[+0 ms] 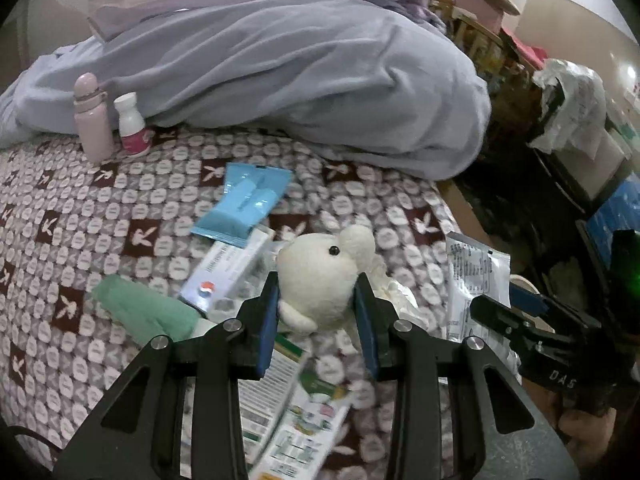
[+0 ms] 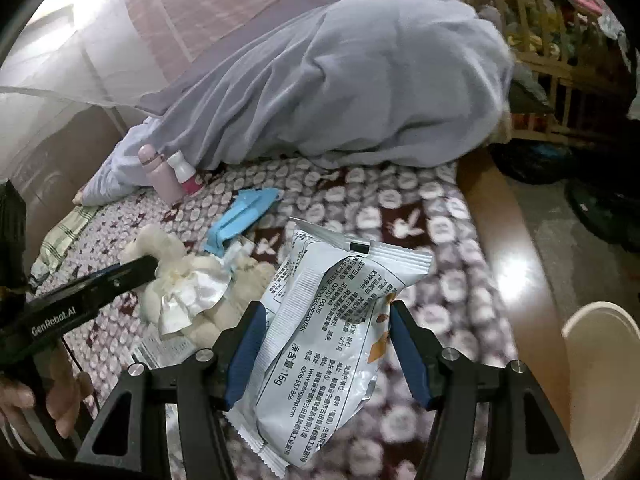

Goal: Collect trash
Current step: 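Grasp the white plush toy with the left tool while the right tool grasps the snack wrapper, then carry plush toy and wrapper over the cream bucket and open both tools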

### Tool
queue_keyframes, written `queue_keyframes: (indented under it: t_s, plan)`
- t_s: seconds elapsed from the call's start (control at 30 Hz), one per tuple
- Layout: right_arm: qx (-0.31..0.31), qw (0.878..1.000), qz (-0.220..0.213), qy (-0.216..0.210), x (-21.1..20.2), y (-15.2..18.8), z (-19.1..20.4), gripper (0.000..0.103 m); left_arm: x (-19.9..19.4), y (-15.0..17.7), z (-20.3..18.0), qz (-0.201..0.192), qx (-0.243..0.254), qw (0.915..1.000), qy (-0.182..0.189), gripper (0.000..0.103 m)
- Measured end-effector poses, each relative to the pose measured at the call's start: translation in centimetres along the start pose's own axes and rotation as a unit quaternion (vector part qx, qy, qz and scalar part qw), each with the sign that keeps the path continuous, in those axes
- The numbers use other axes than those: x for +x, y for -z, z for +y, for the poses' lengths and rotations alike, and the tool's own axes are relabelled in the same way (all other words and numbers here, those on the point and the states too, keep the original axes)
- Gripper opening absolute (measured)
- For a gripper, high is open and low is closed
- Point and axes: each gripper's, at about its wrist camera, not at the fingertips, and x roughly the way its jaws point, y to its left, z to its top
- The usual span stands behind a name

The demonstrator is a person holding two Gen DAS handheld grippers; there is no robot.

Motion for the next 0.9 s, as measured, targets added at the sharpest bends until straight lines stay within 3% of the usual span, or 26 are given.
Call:
queue_keyframes:
  t_s: [0.9]
  plan:
    - [0.053, 0.995, -0.020, 0.080, -8.4, 4.9, -10.1, 0.061, 1.0, 1.4, -12.6, 0.015, 0.085, 0.9946, 0.058, 0.033]
